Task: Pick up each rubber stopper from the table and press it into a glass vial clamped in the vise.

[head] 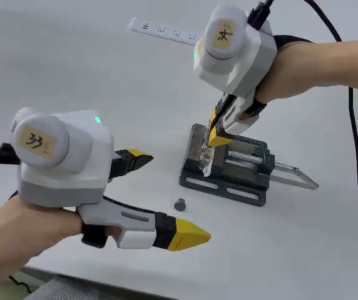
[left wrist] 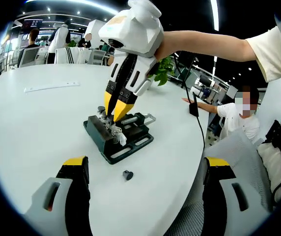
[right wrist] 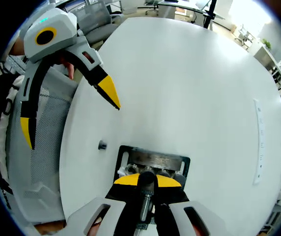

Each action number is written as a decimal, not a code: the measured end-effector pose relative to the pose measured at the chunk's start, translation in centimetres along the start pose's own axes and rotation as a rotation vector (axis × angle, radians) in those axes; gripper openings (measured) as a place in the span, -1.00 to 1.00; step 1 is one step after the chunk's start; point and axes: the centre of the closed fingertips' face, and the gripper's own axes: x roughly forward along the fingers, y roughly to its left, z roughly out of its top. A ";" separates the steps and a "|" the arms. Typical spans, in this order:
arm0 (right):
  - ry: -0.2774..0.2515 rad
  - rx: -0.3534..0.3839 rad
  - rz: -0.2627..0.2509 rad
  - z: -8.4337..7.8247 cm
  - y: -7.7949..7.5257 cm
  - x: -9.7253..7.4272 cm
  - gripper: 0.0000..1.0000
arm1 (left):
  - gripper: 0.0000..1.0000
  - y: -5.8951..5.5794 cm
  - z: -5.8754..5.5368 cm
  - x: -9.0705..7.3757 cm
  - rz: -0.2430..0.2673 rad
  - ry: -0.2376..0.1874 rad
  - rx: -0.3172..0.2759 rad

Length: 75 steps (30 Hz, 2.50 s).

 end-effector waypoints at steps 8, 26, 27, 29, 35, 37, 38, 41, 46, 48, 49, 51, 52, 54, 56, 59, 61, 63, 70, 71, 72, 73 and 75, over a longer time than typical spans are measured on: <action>-0.003 0.052 -0.031 0.0 0.1 0.0 -0.91 | 0.91 -0.2 -0.1 0.2 -0.005 -0.001 -0.004; -0.010 0.203 -0.079 0.0 0.1 0.0 -0.91 | 0.89 -0.5 -0.2 0.4 -0.016 0.001 -0.003; -0.008 0.190 -0.080 0.0 0.1 0.0 -0.91 | 0.89 -0.5 -0.2 0.4 -0.017 0.000 -0.003; -0.006 0.184 -0.083 0.0 0.1 0.1 -0.89 | 0.89 -0.6 -0.2 0.4 -0.016 0.001 -0.007; -0.011 0.157 -0.081 0.0 -0.2 0.0 -0.88 | 0.89 -0.5 -0.3 0.3 -0.014 0.003 -0.009; -0.010 0.148 -0.080 -0.1 0.0 0.0 -0.88 | 0.89 -0.5 -0.3 0.3 -0.015 0.002 -0.010; -0.009 0.138 -0.080 0.0 -0.1 0.0 -0.87 | 0.89 -0.5 -0.3 0.3 -0.015 0.004 -0.011; -0.005 0.120 -0.082 0.0 0.0 0.1 -0.87 | 0.89 -0.5 -0.4 0.3 -0.015 0.006 -0.010; -0.003 0.106 -0.085 0.0 -0.3 0.1 -0.85 | 0.88 -0.5 -0.5 0.3 -0.016 0.008 -0.014; -0.005 0.104 -0.083 -0.1 -0.3 0.1 -0.84 | 0.88 -0.4 -0.5 0.3 -0.016 0.007 -0.017; -0.007 0.107 -0.082 -0.1 -0.2 0.1 -0.84 | 0.88 -0.4 -0.5 0.3 -0.017 0.007 -0.019; -0.008 0.104 -0.078 0.0 -0.1 0.1 -0.81 | 0.88 -0.4 -0.5 0.3 -0.015 0.007 -0.018; -0.008 0.103 -0.079 0.0 -0.1 0.1 -0.80 | 0.88 -0.4 -0.6 0.2 -0.015 0.008 -0.018; -0.007 0.095 -0.080 0.0 0.0 0.1 -0.79 | 0.88 -0.4 -0.5 0.2 -0.015 0.007 -0.019; -0.009 0.096 -0.080 0.0 0.1 0.1 -0.79 | 0.88 -0.4 -0.5 0.2 -0.015 0.006 -0.019; -0.009 0.095 -0.081 0.0 0.1 0.1 -0.79 | 0.88 -0.3 -0.6 0.2 -0.015 0.006 -0.019; -0.013 0.095 -0.089 0.1 -0.1 -0.1 -0.80 | 0.88 -0.3 -0.5 0.2 -0.014 0.005 -0.020; -0.015 0.096 -0.098 0.1 -0.3 -0.3 -0.75 | 0.88 -0.3 -0.5 0.2 -0.015 0.003 -0.021; -0.017 0.100 -0.078 -0.2 -0.2 -0.5 -0.78 | 0.88 -0.4 -0.5 0.3 -0.016 0.004 -0.020; -0.016 0.103 -0.075 -0.3 -0.1 -0.5 -0.78 | 0.88 -0.4 -0.5 0.3 -0.016 0.005 -0.020; -0.015 0.098 -0.071 -0.3 0.0 -0.5 -0.79 | 0.87 -0.4 -0.5 0.2 -0.016 0.004 -0.019; -0.010 0.090 -0.063 -0.4 0.2 -0.6 -0.80 | 0.87 -0.4 -0.4 0.2 -0.016 0.003 -0.019; -0.008 0.084 -0.059 -0.6 0.2 -0.7 -0.81 | 0.87 -0.4 -0.4 0.2 -0.016 0.002 -0.020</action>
